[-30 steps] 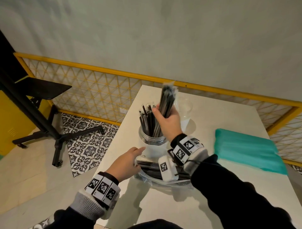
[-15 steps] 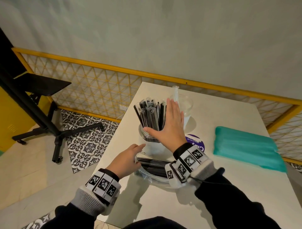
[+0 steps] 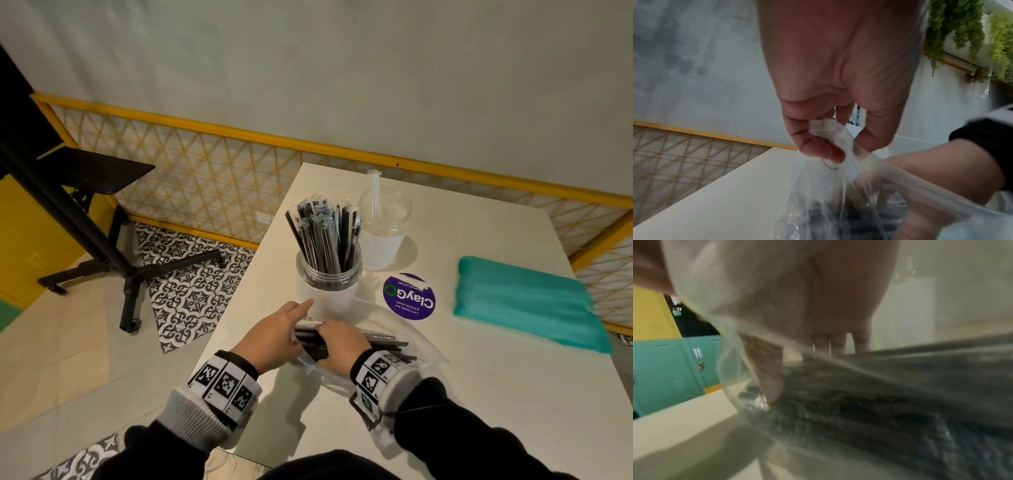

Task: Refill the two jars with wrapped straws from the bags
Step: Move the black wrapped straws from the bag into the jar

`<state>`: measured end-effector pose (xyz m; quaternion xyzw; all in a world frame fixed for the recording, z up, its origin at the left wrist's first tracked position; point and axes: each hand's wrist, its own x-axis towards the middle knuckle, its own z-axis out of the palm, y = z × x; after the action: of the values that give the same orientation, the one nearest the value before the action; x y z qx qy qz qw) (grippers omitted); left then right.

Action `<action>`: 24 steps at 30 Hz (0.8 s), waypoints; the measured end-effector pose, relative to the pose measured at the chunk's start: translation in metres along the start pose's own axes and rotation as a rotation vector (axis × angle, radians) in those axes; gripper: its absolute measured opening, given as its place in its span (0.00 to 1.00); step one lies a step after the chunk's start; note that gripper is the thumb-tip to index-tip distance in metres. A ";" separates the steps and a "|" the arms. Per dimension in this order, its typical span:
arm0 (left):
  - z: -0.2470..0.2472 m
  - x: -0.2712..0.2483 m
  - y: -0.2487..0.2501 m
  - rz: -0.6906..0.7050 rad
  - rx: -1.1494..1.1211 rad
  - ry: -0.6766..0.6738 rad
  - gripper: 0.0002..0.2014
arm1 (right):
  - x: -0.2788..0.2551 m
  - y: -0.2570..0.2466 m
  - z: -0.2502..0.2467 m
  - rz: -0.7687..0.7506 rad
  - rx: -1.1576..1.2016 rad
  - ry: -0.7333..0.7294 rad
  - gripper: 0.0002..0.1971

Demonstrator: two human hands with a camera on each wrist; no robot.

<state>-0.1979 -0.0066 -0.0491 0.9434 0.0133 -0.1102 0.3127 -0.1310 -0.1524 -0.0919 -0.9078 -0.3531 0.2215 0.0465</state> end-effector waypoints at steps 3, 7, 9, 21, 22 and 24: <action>0.002 -0.002 0.000 -0.005 0.006 -0.010 0.38 | 0.006 0.000 0.010 0.006 -0.101 0.024 0.24; 0.001 -0.002 -0.002 -0.005 0.014 -0.008 0.39 | 0.010 0.001 0.014 0.018 -0.178 0.024 0.21; -0.001 -0.002 -0.003 -0.005 0.017 -0.012 0.39 | 0.010 0.003 0.015 0.027 -0.172 0.022 0.20; -0.004 0.011 -0.008 -0.010 -0.019 0.020 0.38 | -0.045 0.007 -0.077 -0.048 0.645 0.230 0.20; -0.004 0.011 -0.008 -0.015 -0.023 0.013 0.38 | -0.051 0.004 -0.092 -0.075 0.734 0.263 0.19; -0.003 0.012 -0.007 -0.019 -0.036 0.006 0.39 | -0.063 -0.005 -0.124 -0.137 0.884 0.329 0.14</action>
<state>-0.1868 0.0006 -0.0535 0.9378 0.0250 -0.1102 0.3284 -0.1212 -0.1818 0.0437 -0.7986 -0.2718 0.2003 0.4982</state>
